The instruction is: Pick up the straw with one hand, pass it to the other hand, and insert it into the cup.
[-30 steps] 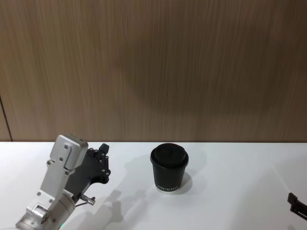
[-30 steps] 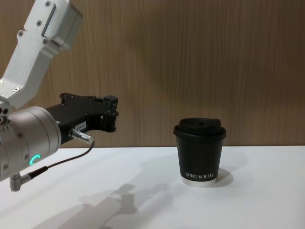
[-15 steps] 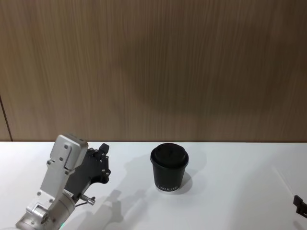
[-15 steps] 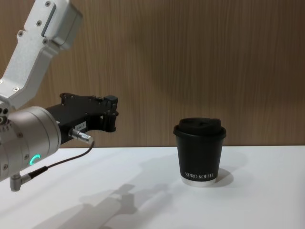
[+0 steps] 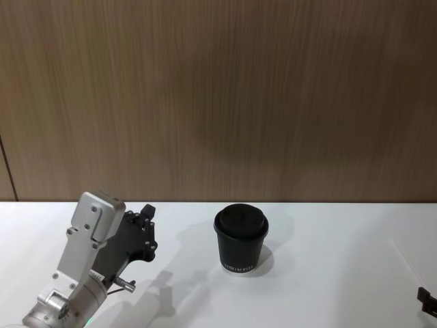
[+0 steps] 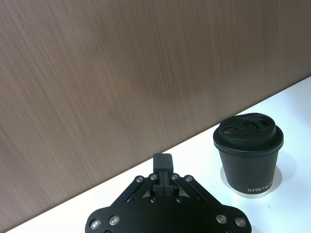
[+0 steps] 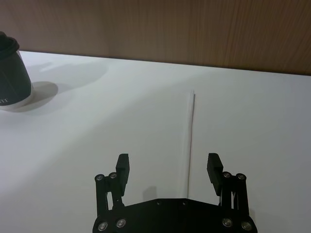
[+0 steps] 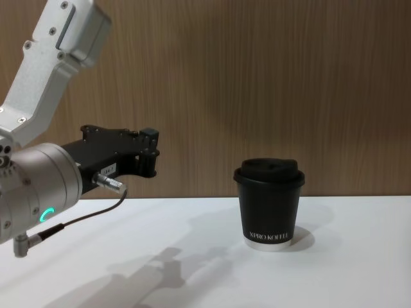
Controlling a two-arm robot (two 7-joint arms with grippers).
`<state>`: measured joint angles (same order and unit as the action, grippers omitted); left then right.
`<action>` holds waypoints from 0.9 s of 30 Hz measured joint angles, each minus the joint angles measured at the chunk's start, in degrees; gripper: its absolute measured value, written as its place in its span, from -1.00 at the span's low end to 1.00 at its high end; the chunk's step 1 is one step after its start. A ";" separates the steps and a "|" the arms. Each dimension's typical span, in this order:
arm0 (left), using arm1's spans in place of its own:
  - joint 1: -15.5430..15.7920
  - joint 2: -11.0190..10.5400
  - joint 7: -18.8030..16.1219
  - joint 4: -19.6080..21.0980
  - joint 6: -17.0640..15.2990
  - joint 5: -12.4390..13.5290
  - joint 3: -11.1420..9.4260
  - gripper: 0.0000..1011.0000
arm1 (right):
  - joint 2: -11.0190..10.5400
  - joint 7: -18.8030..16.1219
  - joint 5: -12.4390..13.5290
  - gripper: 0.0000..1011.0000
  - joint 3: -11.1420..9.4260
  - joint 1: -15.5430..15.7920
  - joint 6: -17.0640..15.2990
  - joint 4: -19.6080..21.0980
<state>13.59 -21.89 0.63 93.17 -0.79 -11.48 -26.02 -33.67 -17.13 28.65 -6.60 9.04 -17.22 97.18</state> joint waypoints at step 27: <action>0.00 0.00 0.00 0.00 0.00 0.00 0.00 -1.00 | -0.19 -0.97 0.81 0.98 3.57 -4.90 1.59 -9.05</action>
<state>13.59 -21.89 0.63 93.17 -0.79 -11.48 -26.03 -33.85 -18.10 29.46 -3.02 4.14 -15.63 88.13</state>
